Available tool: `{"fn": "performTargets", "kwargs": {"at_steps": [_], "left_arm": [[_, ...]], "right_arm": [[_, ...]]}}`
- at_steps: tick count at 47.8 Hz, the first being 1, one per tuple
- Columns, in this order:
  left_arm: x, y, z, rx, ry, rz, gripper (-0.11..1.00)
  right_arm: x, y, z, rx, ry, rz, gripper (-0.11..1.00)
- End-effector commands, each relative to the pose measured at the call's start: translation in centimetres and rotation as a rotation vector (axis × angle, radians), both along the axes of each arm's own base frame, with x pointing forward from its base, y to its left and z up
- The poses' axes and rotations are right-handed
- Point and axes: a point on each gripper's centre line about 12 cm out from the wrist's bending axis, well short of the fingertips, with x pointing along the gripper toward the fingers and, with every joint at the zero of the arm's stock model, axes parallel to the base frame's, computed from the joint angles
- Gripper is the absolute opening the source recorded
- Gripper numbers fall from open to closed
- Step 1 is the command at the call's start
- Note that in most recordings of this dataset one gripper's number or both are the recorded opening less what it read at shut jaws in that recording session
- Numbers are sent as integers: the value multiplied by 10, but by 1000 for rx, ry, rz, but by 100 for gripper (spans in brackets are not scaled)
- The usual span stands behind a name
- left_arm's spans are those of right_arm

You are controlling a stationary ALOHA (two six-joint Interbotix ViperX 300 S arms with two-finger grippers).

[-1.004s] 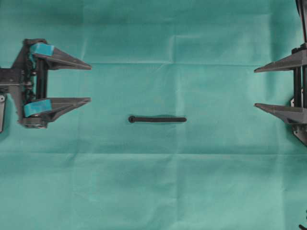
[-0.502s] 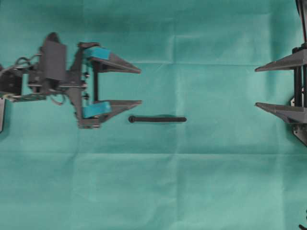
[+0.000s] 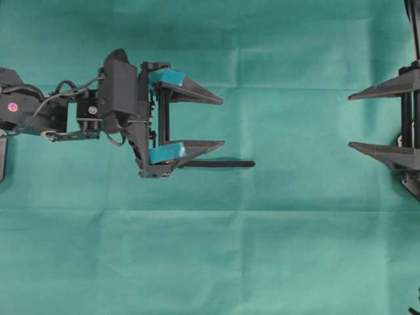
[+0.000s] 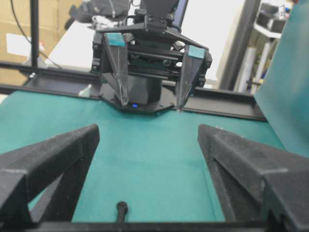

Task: Peel off the Velcro with your right arm.
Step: 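Close the left gripper on the strip's left end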

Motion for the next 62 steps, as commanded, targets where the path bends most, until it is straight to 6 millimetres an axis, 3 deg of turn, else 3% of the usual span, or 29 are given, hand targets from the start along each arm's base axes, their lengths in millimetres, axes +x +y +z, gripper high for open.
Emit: {"fn": "performTargets", "kwargs": {"at_steps": [1, 25, 62], "left_arm": [[5, 1, 10, -1, 14, 1, 96], [33, -11, -36, -18, 649, -32, 96], [64, -19, -118, -11, 747, -47, 96]], "right_arm": [[1, 0, 6, -9, -26, 0, 75], [0, 0, 2, -12, -25, 1, 74], [-3, 0, -4, -10, -43, 2, 75]]}}
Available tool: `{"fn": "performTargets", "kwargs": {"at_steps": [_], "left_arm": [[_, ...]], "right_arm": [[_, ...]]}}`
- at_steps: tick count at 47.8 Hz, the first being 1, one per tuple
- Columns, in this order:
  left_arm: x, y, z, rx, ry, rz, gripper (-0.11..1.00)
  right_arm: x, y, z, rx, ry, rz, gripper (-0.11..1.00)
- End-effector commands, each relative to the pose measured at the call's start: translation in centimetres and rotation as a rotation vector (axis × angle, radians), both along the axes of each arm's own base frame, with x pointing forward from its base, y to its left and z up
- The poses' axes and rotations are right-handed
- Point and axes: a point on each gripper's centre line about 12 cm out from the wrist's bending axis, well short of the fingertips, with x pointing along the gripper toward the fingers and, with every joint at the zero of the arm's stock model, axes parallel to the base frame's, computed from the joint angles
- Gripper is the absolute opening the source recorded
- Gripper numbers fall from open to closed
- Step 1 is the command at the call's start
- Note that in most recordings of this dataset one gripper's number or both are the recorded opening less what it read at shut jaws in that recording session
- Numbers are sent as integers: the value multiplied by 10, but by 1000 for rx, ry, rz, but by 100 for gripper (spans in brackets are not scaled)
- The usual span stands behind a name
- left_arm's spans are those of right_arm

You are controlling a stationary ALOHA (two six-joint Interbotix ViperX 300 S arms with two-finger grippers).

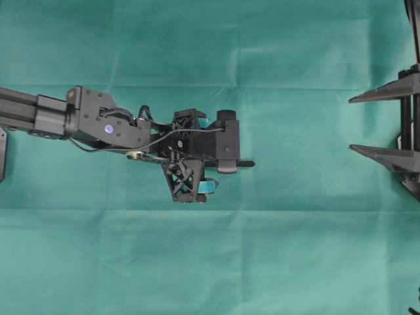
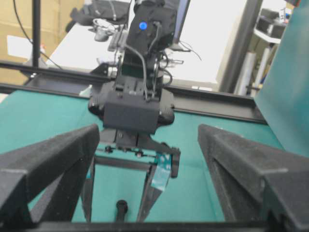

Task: Peel off the Velcro with your right arm.
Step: 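Close the left gripper on the strip's left end, then lift the strip with the left gripper and advance the right gripper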

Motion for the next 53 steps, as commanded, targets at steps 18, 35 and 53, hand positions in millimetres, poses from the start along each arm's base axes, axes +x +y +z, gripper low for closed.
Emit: {"fn": "performTargets", "kwargs": {"at_steps": [18, 35, 53], "left_arm": [[10, 5, -8, 2, -31, 9, 96], [9, 7, -12, 4, -23, 12, 90], [1, 7, -12, 3, 0, 14, 10]], "right_arm": [[0, 0, 4, -1, -25, -1, 74], [0, 0, 2, -3, -20, 1, 74], [0, 0, 2, -1, -20, -1, 74]]}}
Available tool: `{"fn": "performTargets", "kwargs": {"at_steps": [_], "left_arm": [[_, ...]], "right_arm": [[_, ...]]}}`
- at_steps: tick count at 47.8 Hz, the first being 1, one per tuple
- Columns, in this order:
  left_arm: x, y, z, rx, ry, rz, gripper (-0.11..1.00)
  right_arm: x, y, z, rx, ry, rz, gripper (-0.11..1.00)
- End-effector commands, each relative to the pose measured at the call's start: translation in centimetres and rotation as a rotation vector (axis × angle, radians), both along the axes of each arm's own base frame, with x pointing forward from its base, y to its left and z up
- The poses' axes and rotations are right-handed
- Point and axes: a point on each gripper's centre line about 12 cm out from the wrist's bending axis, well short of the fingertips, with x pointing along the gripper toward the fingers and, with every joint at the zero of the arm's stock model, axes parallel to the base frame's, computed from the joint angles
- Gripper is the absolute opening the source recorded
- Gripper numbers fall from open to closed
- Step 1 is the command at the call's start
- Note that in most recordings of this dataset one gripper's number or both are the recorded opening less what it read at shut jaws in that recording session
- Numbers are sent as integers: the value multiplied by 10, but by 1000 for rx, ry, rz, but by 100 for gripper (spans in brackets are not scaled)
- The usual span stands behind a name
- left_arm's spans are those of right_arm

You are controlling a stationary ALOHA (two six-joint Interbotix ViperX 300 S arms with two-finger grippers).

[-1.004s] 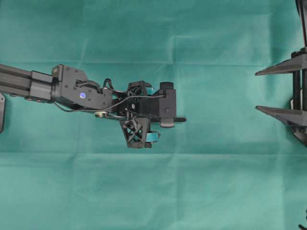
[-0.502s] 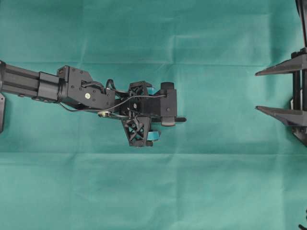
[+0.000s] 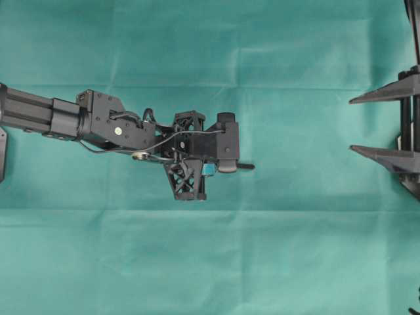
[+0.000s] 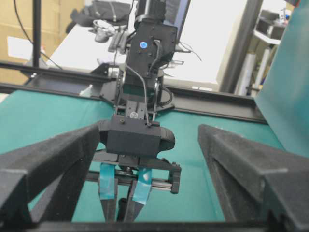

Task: Peel off the Velcro with your right arm.
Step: 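Lift the strip with the left gripper and advance the right gripper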

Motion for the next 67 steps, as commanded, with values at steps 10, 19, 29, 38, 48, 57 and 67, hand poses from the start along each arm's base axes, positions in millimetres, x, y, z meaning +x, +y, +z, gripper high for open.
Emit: {"fn": "performTargets", "kwargs": {"at_steps": [10, 19, 29, 38, 48, 57, 67], "left_arm": [[2, 1, 31, -4, -67, 8, 10], [-3, 0, 53, -9, -112, 9, 10], [-15, -8, 80, -19, -181, -1, 10], [-28, -8, 102, -85, -268, 63, 10], [-47, -7, 119, -165, -362, 130, 10], [-61, -7, 132, -260, -465, 194, 10], [-76, -6, 142, -315, -540, 221, 10]], "right_arm": [[1, 0, 6, -4, -20, -1, 74], [2, 1, 9, -21, -29, 5, 74], [4, 4, 23, -86, -57, 21, 74], [9, 8, 33, -148, -70, 37, 74], [20, 11, 41, -220, -64, 55, 74], [35, 13, 45, -299, -42, 64, 74], [50, 13, 45, -373, -16, 56, 74]]}}
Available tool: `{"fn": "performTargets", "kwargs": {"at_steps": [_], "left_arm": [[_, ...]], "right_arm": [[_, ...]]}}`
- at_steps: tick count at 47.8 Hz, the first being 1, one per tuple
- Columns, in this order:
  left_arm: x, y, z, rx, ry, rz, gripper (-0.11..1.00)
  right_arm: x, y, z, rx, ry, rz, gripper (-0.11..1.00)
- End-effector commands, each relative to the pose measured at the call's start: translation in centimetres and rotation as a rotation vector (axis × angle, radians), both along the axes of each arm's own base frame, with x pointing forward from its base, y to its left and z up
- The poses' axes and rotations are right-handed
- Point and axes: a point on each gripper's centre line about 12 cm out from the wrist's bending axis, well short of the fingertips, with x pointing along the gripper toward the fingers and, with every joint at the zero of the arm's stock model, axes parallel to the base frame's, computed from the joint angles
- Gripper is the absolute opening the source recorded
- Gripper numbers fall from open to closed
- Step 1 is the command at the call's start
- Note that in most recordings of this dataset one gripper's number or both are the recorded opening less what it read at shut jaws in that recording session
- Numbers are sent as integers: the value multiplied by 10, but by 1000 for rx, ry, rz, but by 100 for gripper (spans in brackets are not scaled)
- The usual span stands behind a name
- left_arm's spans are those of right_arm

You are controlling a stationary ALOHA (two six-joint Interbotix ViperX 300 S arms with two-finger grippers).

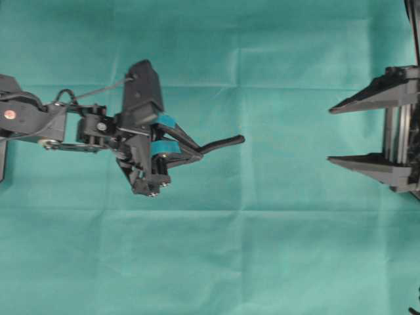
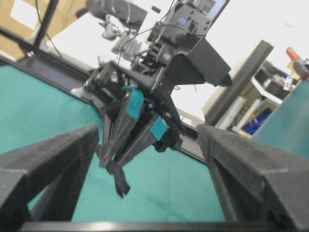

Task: Peel off the Velcro with your right arm.
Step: 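Lift the strip with the left gripper and advance the right gripper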

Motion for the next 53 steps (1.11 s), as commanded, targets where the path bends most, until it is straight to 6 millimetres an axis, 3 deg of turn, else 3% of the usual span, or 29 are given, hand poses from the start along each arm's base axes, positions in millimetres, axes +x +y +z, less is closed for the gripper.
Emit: {"fn": "performTargets", "kwargs": {"at_steps": [1, 9, 23, 36, 53], "left_arm": [[-6, 0, 17, -7, -69, 2, 10], [-14, -1, 23, -18, -112, 5, 10], [-25, 1, 33, -120, -229, 42, 10], [-29, 0, 30, -237, -240, 77, 10], [-30, 0, 29, -285, -237, 91, 10]], "right_arm": [[7, 0, 10, -16, -20, -2, 74], [15, 0, 12, -65, -14, -10, 74], [34, -1, -7, -173, 71, -22, 74], [55, -7, -17, -228, 125, -42, 73], [65, -15, -24, -244, 157, -65, 73]]}}
